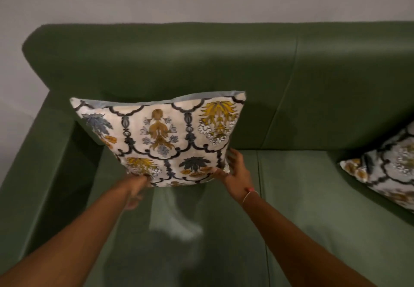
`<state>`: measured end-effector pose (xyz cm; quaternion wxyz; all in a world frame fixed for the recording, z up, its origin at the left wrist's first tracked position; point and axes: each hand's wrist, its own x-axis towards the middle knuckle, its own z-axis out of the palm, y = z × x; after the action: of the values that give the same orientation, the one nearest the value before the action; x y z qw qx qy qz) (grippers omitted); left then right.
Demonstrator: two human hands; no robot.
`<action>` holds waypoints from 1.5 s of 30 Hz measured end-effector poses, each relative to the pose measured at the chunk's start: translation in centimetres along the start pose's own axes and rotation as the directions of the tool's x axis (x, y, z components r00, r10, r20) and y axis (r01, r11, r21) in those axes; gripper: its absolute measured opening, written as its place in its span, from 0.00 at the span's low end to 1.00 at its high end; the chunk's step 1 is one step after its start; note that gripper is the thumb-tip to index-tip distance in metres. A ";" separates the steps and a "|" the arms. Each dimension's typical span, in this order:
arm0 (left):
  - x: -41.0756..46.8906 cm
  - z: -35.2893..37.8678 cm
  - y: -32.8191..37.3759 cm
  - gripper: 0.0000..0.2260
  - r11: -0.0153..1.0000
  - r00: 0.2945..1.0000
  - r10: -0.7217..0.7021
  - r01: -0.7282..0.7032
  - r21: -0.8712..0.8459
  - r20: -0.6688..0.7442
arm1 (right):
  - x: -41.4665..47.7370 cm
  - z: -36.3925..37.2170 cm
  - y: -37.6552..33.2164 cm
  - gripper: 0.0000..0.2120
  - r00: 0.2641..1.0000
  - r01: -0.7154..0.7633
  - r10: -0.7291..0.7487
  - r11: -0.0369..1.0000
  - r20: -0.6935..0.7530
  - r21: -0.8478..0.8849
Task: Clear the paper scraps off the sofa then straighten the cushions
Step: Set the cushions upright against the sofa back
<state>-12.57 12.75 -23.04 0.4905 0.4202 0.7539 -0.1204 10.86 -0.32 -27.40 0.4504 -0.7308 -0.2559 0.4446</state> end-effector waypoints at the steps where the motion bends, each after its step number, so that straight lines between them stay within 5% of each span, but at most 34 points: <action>1: -1.6 1.4 0.4 0.15 0.998 0.987 -0.047 0.040 0.046 0.153 | -0.2 -1.2 0.5 0.39 1.000 -0.016 0.016 1.000 -0.020 0.000; 5: -5.5 9.6 4.4 0.03 0.966 0.942 0.216 -0.245 0.085 0.256 | -2.0 -8.0 2.3 0.36 0.990 -0.079 0.087 0.994 -0.115 0.074; 9: -10.6 21.8 10.6 0.11 0.882 0.840 0.413 -0.465 0.077 0.351 | -4.2 -20.2 4.1 0.36 0.934 -0.135 0.162 0.985 -0.318 0.105; 11: -14.1 29.6 14.4 0.18 0.815 0.781 0.490 -0.568 0.113 0.388 | -5.8 -28.7 6.0 0.36 0.863 -0.126 0.176 0.983 -0.474 0.135; 14: -14.6 31.5 16.7 0.26 0.790 0.762 0.544 -0.606 0.091 0.353 | -6.4 -31.3 6.1 0.37 0.773 -0.152 0.212 0.977 -0.598 0.150; 17: -17.6 38.1 21.3 0.30 0.734 0.721 0.596 -0.668 0.125 0.354 | -7.8 -39.6 7.5 0.38 0.581 -0.151 0.299 0.954 -0.757 0.260; 22: -20.8 47.6 29.2 0.34 0.704 0.692 0.623 -0.699 0.124 0.365 | -9.3 -51.0 10.8 0.39 0.385 -0.086 0.405 0.910 -0.829 0.405; 24: -21.1 50.3 31.1 0.35 0.699 0.691 0.615 -0.701 0.142 0.379 | -9.3 -54.0 12.3 0.40 0.411 -0.118 0.466 0.879 -0.783 0.461; 30: -22.1 55.5 31.6 0.31 0.757 0.723 0.567 -0.647 0.097 0.395 | -7.7 -58.2 15.0 0.38 0.658 -0.110 0.525 0.776 -0.540 0.621; 35: -22.5 54.1 28.6 0.30 0.767 0.707 0.623 -0.636 -0.086 0.334 | -8.2 -58.4 15.3 0.35 0.708 -0.075 0.485 0.774 -0.512 0.629; 45: -18.7 44.8 20.2 0.21 0.766 0.847 0.531 -0.499 -0.405 -0.039 | -2.4 -51.9 9.3 0.32 0.889 -0.046 0.245 0.888 -0.386 0.458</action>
<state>34.30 -11.05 -24.65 0.6087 0.4964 0.5981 0.1591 55.14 -28.81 -24.36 0.6124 -0.7087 0.0138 0.3501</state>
